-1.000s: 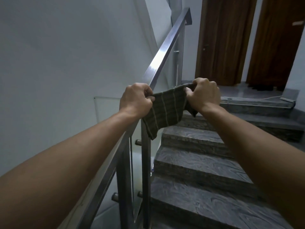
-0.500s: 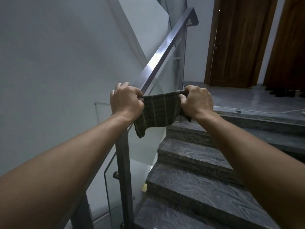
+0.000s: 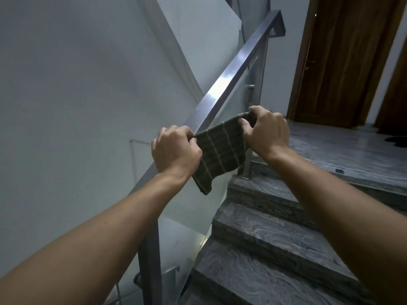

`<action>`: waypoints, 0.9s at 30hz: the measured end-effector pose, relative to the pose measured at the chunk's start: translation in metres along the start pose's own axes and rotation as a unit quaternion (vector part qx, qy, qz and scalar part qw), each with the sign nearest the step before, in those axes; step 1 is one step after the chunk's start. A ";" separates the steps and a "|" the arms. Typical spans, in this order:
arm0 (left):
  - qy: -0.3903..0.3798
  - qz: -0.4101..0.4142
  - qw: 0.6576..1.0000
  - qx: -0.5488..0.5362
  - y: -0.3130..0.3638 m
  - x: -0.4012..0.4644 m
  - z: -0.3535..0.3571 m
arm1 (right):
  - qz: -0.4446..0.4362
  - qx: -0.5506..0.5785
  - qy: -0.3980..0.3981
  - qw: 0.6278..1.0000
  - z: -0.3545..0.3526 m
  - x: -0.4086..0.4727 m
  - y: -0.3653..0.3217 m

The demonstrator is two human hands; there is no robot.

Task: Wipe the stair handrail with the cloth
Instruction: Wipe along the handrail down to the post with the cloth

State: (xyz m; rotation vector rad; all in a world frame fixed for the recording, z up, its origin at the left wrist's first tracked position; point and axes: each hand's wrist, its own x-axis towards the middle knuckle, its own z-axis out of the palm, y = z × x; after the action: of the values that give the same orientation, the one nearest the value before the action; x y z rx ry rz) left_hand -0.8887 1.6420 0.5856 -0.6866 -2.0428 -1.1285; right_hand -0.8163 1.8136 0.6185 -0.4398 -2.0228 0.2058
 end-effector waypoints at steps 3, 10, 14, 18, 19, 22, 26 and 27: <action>-0.028 -0.046 0.999 -0.007 -0.004 0.032 0.010 | -0.004 -0.002 -0.018 1.000 0.026 0.039 -0.008; -0.059 -0.146 0.987 0.013 -0.016 0.090 0.028 | -0.043 -0.033 -0.071 0.996 0.075 0.110 -0.022; -0.072 -0.193 0.978 0.033 -0.024 0.105 0.035 | -0.083 -0.017 -0.127 0.988 0.094 0.130 -0.025; -0.101 -0.207 0.971 0.068 -0.033 0.102 0.044 | -0.122 -0.035 -0.209 0.970 0.109 0.135 -0.017; -0.109 -0.212 0.969 0.074 -0.034 0.100 0.046 | -0.125 -0.034 -0.230 0.965 0.112 0.135 -0.014; -0.115 -0.215 0.963 0.113 -0.029 0.092 0.052 | -0.137 -0.040 -0.260 0.955 0.115 0.137 -0.006; -0.064 -0.059 0.988 0.130 -0.012 0.082 0.060 | -0.243 -0.123 -0.274 0.922 0.119 0.143 0.002; -0.083 -0.025 0.991 0.102 -0.007 0.080 0.064 | -0.255 -0.139 -0.281 0.915 0.121 0.144 0.004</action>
State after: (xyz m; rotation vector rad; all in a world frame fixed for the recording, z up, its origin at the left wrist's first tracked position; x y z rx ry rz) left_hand -0.9633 1.7032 0.6201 -0.6483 -2.2886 -0.8983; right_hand -0.9823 1.8788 0.6781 0.0029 -2.6704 -0.3204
